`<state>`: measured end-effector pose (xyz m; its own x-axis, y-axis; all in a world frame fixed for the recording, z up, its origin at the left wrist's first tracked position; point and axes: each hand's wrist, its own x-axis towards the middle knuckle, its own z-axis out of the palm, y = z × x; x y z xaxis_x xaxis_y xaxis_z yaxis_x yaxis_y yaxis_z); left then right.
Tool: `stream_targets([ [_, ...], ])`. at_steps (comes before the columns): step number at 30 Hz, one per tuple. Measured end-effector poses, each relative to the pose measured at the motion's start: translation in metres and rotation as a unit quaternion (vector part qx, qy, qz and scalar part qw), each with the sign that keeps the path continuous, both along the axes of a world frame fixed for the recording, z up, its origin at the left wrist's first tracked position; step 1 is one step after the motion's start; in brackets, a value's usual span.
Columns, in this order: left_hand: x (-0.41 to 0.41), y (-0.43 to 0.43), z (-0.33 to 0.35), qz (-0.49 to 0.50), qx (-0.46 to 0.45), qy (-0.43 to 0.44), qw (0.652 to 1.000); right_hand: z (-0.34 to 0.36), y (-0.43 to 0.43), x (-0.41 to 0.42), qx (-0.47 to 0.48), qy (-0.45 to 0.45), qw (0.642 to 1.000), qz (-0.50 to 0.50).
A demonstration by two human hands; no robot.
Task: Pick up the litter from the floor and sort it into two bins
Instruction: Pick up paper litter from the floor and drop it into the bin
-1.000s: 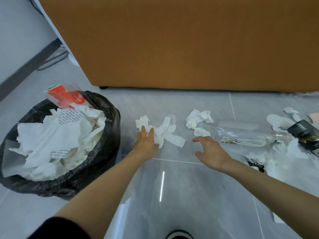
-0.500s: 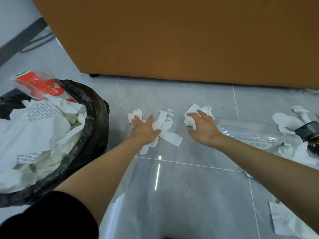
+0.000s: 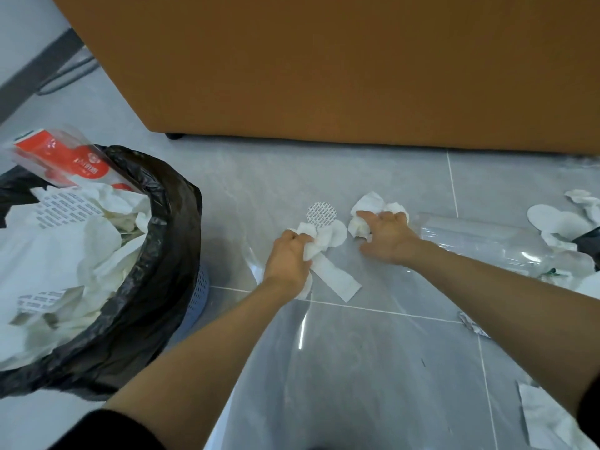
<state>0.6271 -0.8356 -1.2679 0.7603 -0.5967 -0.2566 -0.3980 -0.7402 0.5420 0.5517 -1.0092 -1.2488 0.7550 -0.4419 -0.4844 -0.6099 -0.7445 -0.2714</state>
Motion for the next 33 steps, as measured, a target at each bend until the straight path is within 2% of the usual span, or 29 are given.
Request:
stream_targets([
  [4, -0.016, 0.006, 0.003, 0.007, -0.018, 0.006, 1.0, -0.006, 0.018, -0.018, -0.035, -0.035, 0.998, 0.038],
  [7, -0.024, 0.014, 0.006, 0.041, -0.044, 0.023, 0.998, -0.009, 0.035, -0.034, -0.014, -0.066, 0.996, 0.049],
  [13, -0.038, 0.023, 0.033, 0.119, -0.13, 0.04, 0.984, -0.009, 0.055, -0.06, 0.047, -0.089, 0.995, -0.011],
  [17, -0.039, 0.032, 0.065, 0.142, -0.167, 0.007, 0.976, -0.002, 0.068, -0.067, 0.092, -0.144, 0.984, -0.059],
  [24, -0.035, 0.063, 0.121, 0.146, -0.226, -0.064, 0.961, 0.009, 0.095, -0.066, 0.048, -0.031, 0.998, 0.015],
  [27, -0.041, 0.075, 0.13, 0.136, -0.237, -0.07, 0.959, 0.009, 0.11, -0.074, 0.014, 0.043, 0.999, 0.004],
  [30, -0.04, 0.088, 0.128, 0.141, -0.239, -0.065, 0.958, 0.013, 0.125, -0.078, -0.033, 0.084, 0.996, -0.009],
  [33, -0.039, 0.095, 0.125, 0.145, -0.238, -0.054, 0.959, 0.016, 0.131, -0.082, -0.042, 0.113, 0.992, -0.029],
])
